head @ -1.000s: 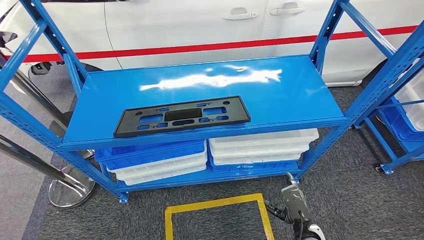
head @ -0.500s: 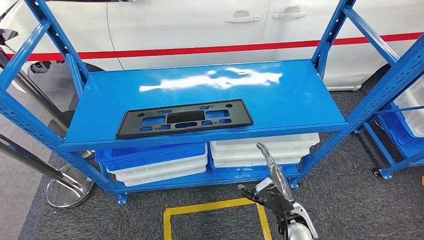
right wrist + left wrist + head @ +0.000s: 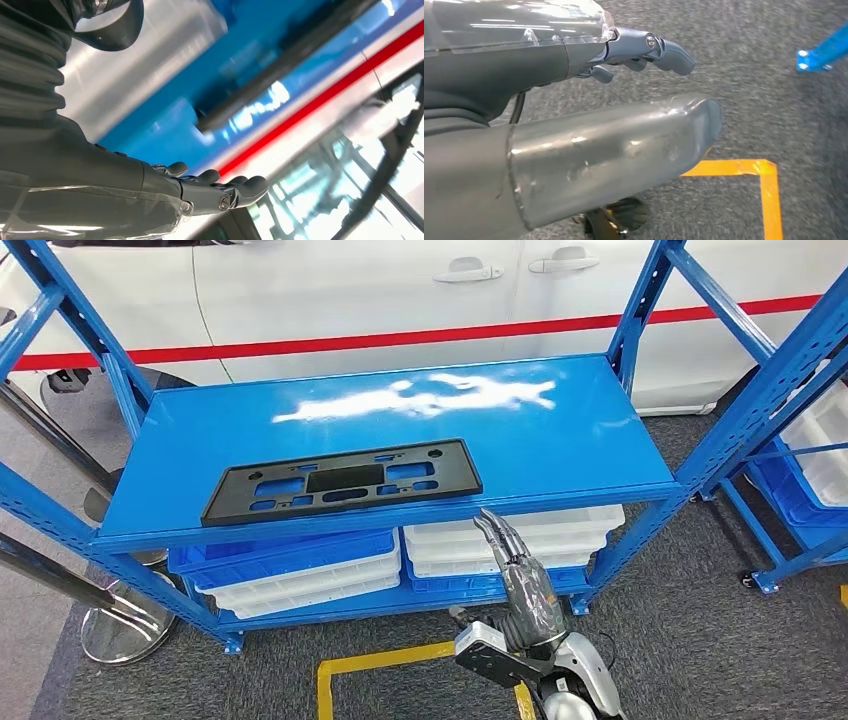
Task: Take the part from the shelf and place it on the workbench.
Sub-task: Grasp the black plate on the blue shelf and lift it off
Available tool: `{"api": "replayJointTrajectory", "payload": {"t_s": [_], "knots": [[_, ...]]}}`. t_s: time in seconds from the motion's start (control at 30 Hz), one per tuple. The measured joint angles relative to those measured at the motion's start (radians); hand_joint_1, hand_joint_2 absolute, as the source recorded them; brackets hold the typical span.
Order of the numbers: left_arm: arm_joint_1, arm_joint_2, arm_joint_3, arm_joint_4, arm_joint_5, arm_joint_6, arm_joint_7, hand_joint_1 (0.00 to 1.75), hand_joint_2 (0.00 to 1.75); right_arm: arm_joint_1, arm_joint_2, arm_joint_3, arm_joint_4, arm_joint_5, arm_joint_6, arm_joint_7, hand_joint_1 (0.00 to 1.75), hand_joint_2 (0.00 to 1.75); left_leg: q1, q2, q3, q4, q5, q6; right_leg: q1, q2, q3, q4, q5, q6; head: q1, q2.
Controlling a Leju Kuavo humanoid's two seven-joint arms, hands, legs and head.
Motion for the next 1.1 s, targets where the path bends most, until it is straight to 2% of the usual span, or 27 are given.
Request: {"api": "replayJointTrajectory", "payload": {"t_s": [0.03, 0.1, 0.17, 0.2, 0.23, 0.3, 0.33, 0.37, 0.4, 0.47, 0.5, 0.53, 0.6, 0.67, 0.7, 0.73, 0.8, 0.83, 0.87, 0.9, 0.93, 0.97, 1.0, 1.03, 1.1], "knots": [[-0.004, 0.0, 0.0, 0.0, -0.004, 0.001, 0.001, 0.0, 0.0, -0.01, -0.002, 0.013, -0.002, 0.031, -0.019, 0.007, 0.0, 1.75, -0.004, 0.0, 0.014, -0.035, 0.01, 0.005, 0.0, 0.0, -0.001, -0.001, 0.001, 0.004, 0.0, 0.0], [-0.008, -0.002, 0.0, 0.0, -0.008, 0.004, 0.002, 0.0, 0.0, -0.023, -0.004, 0.031, -0.004, 0.079, -0.048, 0.016, 0.0, 1.75, -0.01, -0.001, 0.02, -0.058, 0.01, 0.007, -0.001, 0.0, -0.003, -0.005, 0.005, 0.015, 0.0, 0.0], [-0.009, -0.005, 0.0, 0.0, -0.01, 0.008, 0.002, 0.0, 0.0, -0.033, -0.004, 0.045, -0.007, 0.111, -0.067, 0.023, 0.0, 1.75, -0.005, -0.002, 0.025, -0.072, 0.019, 0.014, -0.002, -0.001, -0.003, -0.005, 0.002, 0.027, 0.0, 0.0], [-0.011, -0.006, 0.0, 0.0, -0.012, 0.009, 0.002, 0.0, 0.0, -0.043, -0.005, 0.055, -0.008, 0.128, -0.079, 0.028, 0.0, 1.75, -0.002, -0.001, 0.028, -0.08, 0.025, 0.019, -0.002, -0.002, -0.011, 0.013, -0.012, 0.031, 0.0, 0.0], [-0.014, -0.008, 0.0, 0.0, -0.014, 0.01, 0.003, 0.0, 0.0, -0.056, -0.007, 0.069, -0.009, 0.147, -0.093, 0.033, 0.0, 1.75, 0.0, 0.0, 0.03, -0.087, 0.03, 0.023, -0.003, -0.002, -0.029, 0.052, -0.037, 0.035, 0.0, 0.0], [-0.024, -0.008, 0.0, 0.0, -0.019, 0.013, 0.004, 0.0, 0.0, -0.084, -0.009, 0.1, -0.005, 0.188, -0.125, 0.046, 0.0, 1.75, -0.002, 0.002, 0.028, -0.089, 0.032, 0.027, -0.005, -0.002, -0.09, 0.176, -0.097, 0.039, 0.0, 0.0], [-0.028, -0.008, -0.001, 0.0, -0.021, 0.014, 0.005, 0.0, 0.0, -0.095, -0.01, 0.116, 0.0, 0.207, -0.141, 0.052, 0.0, 1.75, -0.003, 0.002, 0.027, -0.089, 0.032, 0.027, -0.006, -0.003, -0.117, 0.231, -0.115, 0.041, 0.0, 0.0], [-0.032, -0.008, -0.002, 0.0, -0.022, 0.015, 0.007, 0.0, 0.0, -0.105, -0.01, 0.131, 0.007, 0.225, -0.156, 0.058, 0.0, 1.75, -0.003, 0.002, 0.027, -0.088, 0.032, 0.027, -0.006, -0.003, -0.132, 0.257, -0.114, 0.043, 0.0, 0.0], [-0.034, -0.008, -0.003, 0.0, -0.023, 0.016, 0.009, 0.0, 0.0, -0.117, -0.01, 0.145, 0.016, 0.241, -0.172, 0.063, 0.0, 1.75, -0.003, 0.001, 0.027, -0.087, 0.032, 0.027, -0.006, -0.003, -0.127, 0.244, -0.092, 0.042, 0.0, 0.0], [-0.041, -0.009, -0.008, 0.0, -0.021, 0.02, 0.013, 0.0, 0.0, -0.149, -0.01, 0.169, 0.04, 0.264, -0.2, 0.068, 0.0, 1.75, -0.003, 0.0, 0.03, -0.083, 0.029, 0.024, -0.005, -0.003, -0.07, 0.12, -0.017, 0.036, 0.0, 0.0], [-0.046, -0.009, -0.011, 0.001, -0.02, 0.022, 0.015, 0.0, 0.0, -0.169, -0.01, 0.18, 0.055, 0.272, -0.214, 0.069, 0.0, 1.75, -0.006, 0.0, 0.028, -0.079, 0.026, 0.021, -0.003, -0.004, -0.039, 0.052, 0.01, 0.031, 0.001, 0.0], [-0.051, -0.01, -0.015, 0.001, -0.018, 0.026, 0.016, 0.0, 0.0, -0.186, -0.008, 0.19, 0.071, 0.279, -0.226, 0.069, 0.0, 1.75, -0.007, -0.001, 0.026, -0.077, 0.025, 0.016, -0.001, -0.004, -0.019, 0.006, 0.024, 0.026, 0.0, 0.0], [-0.06, -0.009, -0.024, 0.002, -0.01, 0.032, 0.019, 0.0, 0.0, -0.215, -0.003, 0.21, 0.102, 0.287, -0.24, 0.067, 0.0, 1.75, -0.01, 0.0, 0.02, -0.075, 0.025, 0.007, 0.004, -0.004, -0.012, -0.019, 0.024, 0.018, 0.0, 0.0], [-0.066, -0.009, -0.03, 0.002, -0.002, 0.035, 0.021, 0.0, 0.0, -0.238, 0.001, 0.23, 0.129, 0.294, -0.235, 0.065, 0.0, 1.75, -0.01, -0.001, 0.021, -0.074, 0.021, -0.003, 0.0, -0.003, -0.011, -0.025, 0.028, 0.009, 0.0, 0.0], [-0.07, -0.008, -0.033, 0.002, 0.001, 0.035, 0.022, 0.0, 0.0, -0.251, 0.004, 0.241, 0.143, 0.299, -0.227, 0.065, 0.0, 1.75, -0.01, -0.001, 0.014, -0.057, 0.008, -0.008, -0.004, -0.003, -0.008, -0.03, 0.03, 0.004, 0.0, 0.0], [-0.074, -0.008, -0.035, 0.002, 0.003, 0.035, 0.023, 0.0, 0.0, -0.263, 0.008, 0.253, 0.158, 0.302, -0.218, 0.065, 0.0, 1.75, -0.009, -0.001, -0.002, -0.02, -0.015, -0.013, -0.008, -0.004, -0.006, -0.034, 0.032, 0.0, 0.0, 0.0], [-0.079, -0.008, -0.042, 0.002, 0.006, 0.036, 0.027, 0.0, 0.0, -0.282, 0.018, 0.279, 0.192, 0.308, -0.202, 0.065, 0.0, 1.75, -0.004, -0.002, -0.063, 0.107, -0.077, -0.023, -0.008, -0.006, -0.004, -0.036, 0.032, -0.005, 0.0, 0.0], [-0.08, -0.007, -0.046, 0.002, 0.008, 0.037, 0.03, 0.0, 0.0, -0.287, 0.022, 0.291, 0.21, 0.31, -0.197, 0.066, 0.0, 1.75, -0.002, -0.001, -0.094, 0.169, -0.098, -0.026, -0.008, -0.007, -0.005, -0.036, 0.032, -0.005, 0.0, 0.0], [-0.08, -0.007, -0.05, 0.002, 0.011, 0.037, 0.032, 0.0, 0.0, -0.29, 0.026, 0.303, 0.228, 0.31, -0.193, 0.066, 0.0, 1.75, 0.0, -0.001, -0.114, 0.203, -0.101, -0.029, -0.008, -0.007, -0.005, -0.034, 0.031, -0.006, 0.0, 0.0], [-0.081, -0.006, -0.052, 0.002, 0.014, 0.038, 0.035, 0.0, 0.0, -0.293, 0.031, 0.313, 0.246, 0.31, -0.19, 0.067, 0.0, 1.75, 0.001, -0.001, -0.115, 0.199, -0.085, -0.03, -0.008, -0.006, -0.005, -0.033, 0.03, -0.005, -0.001, 0.0], [-0.082, -0.005, -0.055, 0.002, 0.016, 0.038, 0.036, 0.0, 0.0, -0.295, 0.036, 0.323, 0.263, 0.31, -0.188, 0.068, 0.0, 1.75, 0.002, -0.001, -0.095, 0.152, -0.049, -0.031, -0.01, -0.005, -0.003, -0.031, 0.028, -0.003, -0.001, 0.0], [-0.084, -0.004, -0.056, 0.002, 0.018, 0.039, 0.038, 0.0, 0.0, -0.299, 0.043, 0.331, 0.279, 0.31, -0.187, 0.068, 0.0, 1.75, 0.004, -0.001, -0.063, 0.079, -0.01, -0.03, -0.011, -0.005, -0.002, -0.029, 0.026, 0.0, -0.001, 0.0], [-0.088, -0.003, -0.059, 0.002, 0.019, 0.038, 0.04, 0.0, 0.0, -0.304, 0.049, 0.338, 0.295, 0.309, -0.186, 0.069, 0.0, 1.75, 0.003, -0.002, -0.03, 0.01, 0.017, -0.029, -0.01, -0.004, -0.001, -0.026, 0.023, 0.004, -0.001, 0.0], [-0.091, -0.003, -0.062, 0.003, 0.019, 0.038, 0.042, 0.0, 0.0, -0.309, 0.056, 0.345, 0.31, 0.309, -0.186, 0.069, 0.0, 1.75, 0.002, -0.003, -0.006, -0.041, 0.034, -0.025, -0.009, -0.003, -0.001, -0.025, 0.022, 0.01, 0.0, 0.0], [-0.096, -0.003, -0.071, 0.003, 0.019, 0.037, 0.049, 0.0, 0.0, -0.318, 0.067, 0.356, 0.341, 0.306, -0.186, 0.07, 0.0, 1.75, -0.003, -0.006, 0.006, -0.07, 0.034, -0.015, -0.005, -0.003, -0.002, -0.025, 0.023, 0.021, 0.0, 0.0]]}}
